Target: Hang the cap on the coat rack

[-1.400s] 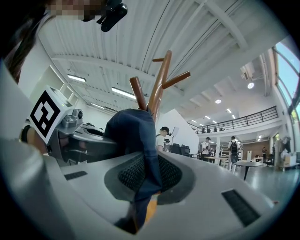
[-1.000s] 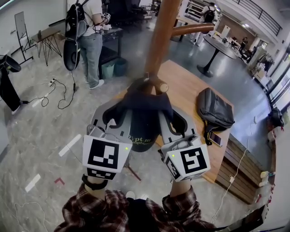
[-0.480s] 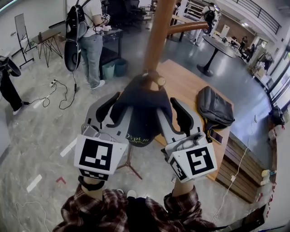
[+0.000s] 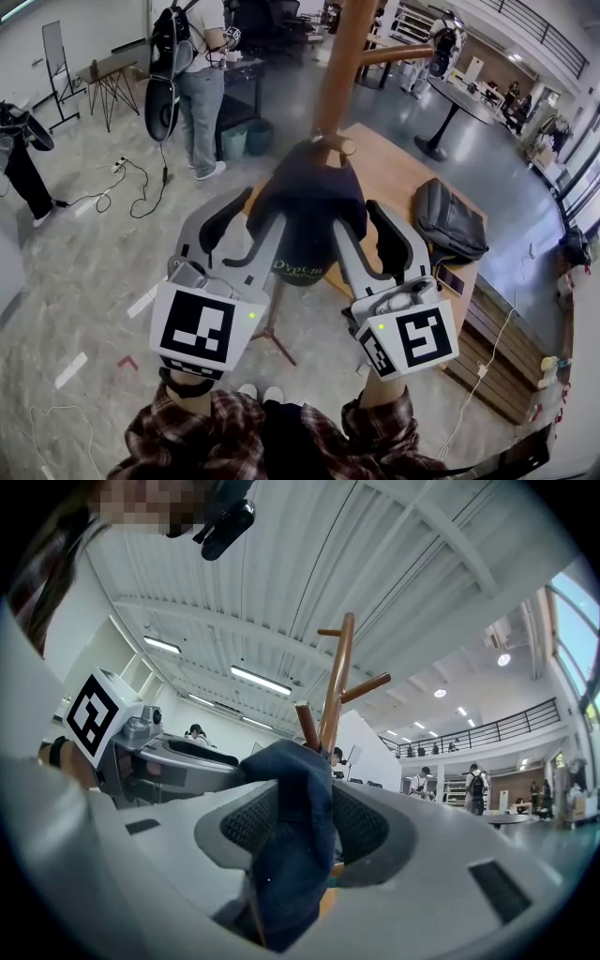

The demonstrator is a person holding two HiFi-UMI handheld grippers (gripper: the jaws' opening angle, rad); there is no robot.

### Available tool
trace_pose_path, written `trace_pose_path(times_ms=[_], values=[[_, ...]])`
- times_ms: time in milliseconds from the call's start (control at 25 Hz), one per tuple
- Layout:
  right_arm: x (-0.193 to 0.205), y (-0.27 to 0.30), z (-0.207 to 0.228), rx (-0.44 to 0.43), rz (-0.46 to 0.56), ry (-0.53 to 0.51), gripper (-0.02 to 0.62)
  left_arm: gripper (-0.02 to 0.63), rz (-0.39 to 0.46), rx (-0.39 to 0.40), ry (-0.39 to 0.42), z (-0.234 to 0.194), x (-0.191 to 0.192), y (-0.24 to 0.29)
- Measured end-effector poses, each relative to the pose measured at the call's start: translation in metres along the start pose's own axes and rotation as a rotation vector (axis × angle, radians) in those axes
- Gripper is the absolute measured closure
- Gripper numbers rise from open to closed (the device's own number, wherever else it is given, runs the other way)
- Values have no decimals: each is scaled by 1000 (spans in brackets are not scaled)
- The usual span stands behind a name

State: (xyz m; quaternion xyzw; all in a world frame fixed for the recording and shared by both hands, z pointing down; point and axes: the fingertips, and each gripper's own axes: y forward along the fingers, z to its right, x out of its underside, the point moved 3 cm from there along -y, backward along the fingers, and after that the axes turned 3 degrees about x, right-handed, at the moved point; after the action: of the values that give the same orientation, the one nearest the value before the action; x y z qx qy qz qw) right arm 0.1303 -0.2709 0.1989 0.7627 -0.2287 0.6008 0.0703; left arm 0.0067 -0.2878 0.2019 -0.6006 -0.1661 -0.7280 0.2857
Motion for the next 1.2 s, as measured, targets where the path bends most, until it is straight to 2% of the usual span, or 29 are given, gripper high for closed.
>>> trace_pose_path(times_ms=[160,320,600,680,760,840,920,1200], values=[[-2,-8,-7,4,-4,3,426,462,5,0,-3,4,-3,-12],[-5,-19,-18,12,-14,3,426,463,-31,30,-36,15,3,-18],[14,-32,-35,2,-68,39,432,465,-62,82,-60,40,17,-19],[21,-38,-38,8,-81,62,455,466,-79,104,-85,49,25,-20],[28,-42,-40,15,-85,80,527,503,-86,108,-110,54,33,-21],[34,-45,-44,16,-95,91,569,535,-88,105,-131,56,40,-22],[41,-46,-47,13,-115,99,583,587,-91,101,-148,57,46,-22],[51,-45,-41,25,-157,135,584,595,-146,133,-171,67,59,-13]])
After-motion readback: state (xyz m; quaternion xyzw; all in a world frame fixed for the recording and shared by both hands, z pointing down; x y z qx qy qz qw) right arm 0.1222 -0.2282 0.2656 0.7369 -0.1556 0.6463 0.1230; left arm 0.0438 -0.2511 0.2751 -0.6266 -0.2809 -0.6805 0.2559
